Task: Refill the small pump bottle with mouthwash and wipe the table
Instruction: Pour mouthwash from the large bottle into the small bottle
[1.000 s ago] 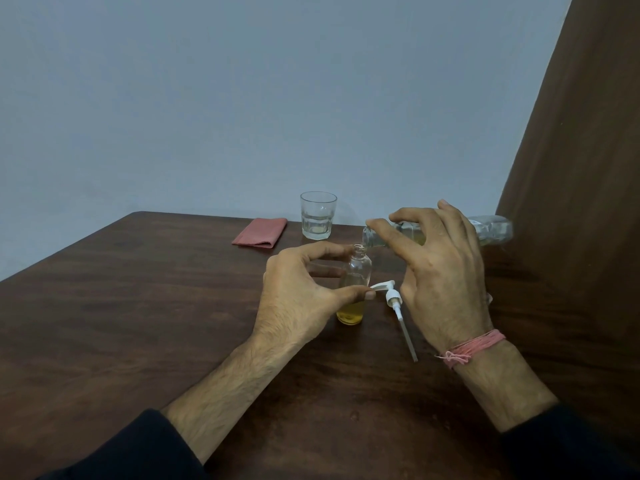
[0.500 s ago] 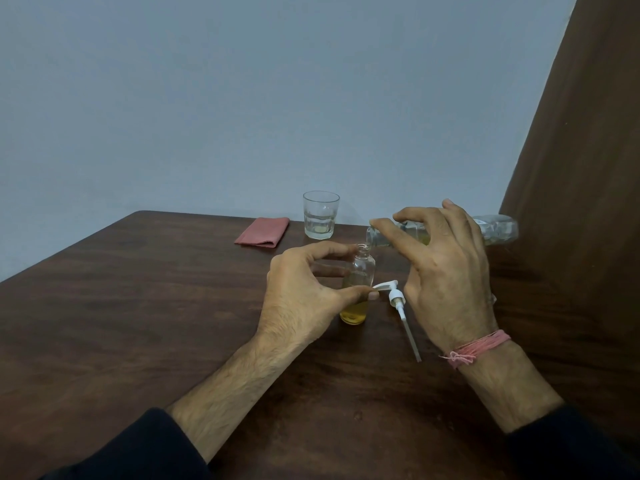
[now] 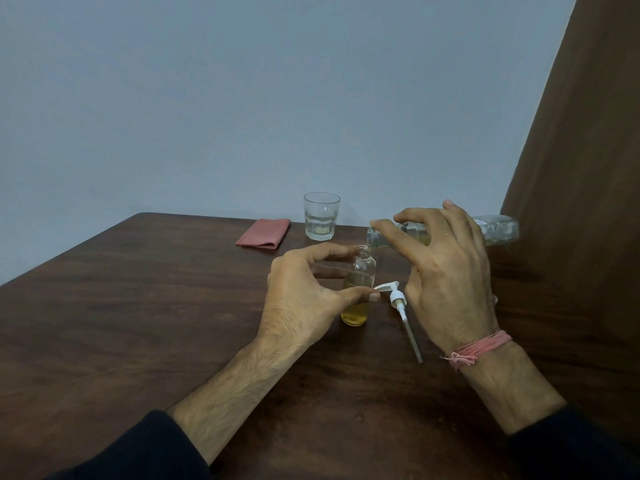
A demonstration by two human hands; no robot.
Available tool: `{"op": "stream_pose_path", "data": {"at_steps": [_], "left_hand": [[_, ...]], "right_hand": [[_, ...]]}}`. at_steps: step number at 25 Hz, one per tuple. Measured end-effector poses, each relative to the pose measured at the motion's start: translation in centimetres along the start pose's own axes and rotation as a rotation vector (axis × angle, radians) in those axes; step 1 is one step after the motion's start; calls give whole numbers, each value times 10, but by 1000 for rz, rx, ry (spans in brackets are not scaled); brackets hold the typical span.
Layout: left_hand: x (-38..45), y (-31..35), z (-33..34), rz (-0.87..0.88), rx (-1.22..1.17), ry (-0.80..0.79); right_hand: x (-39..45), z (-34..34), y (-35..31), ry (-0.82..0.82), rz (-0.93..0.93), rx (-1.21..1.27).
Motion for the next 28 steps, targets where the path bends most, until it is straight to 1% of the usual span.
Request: {"op": "stream_pose_path", "data": {"at_steps": [12, 21, 28], "left_hand": [[0, 1, -1, 24, 2, 7], [-1, -1, -1, 11, -14, 14], [0, -2, 1, 8, -30, 6]], "right_hand": [[0, 0, 1, 1, 2, 10], [0, 0, -1, -14, 9, 0], [1, -1, -1, 9, -4, 6]]}}
Point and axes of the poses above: each hand's wrist, its own x-axis towards the middle knuckle, its own z-axis out of the palm, y = z × x, the point moved 6 cm from there along x, towards the middle knuckle, and after that the axes turned 4 degrees about x, right-handed, at the moved point
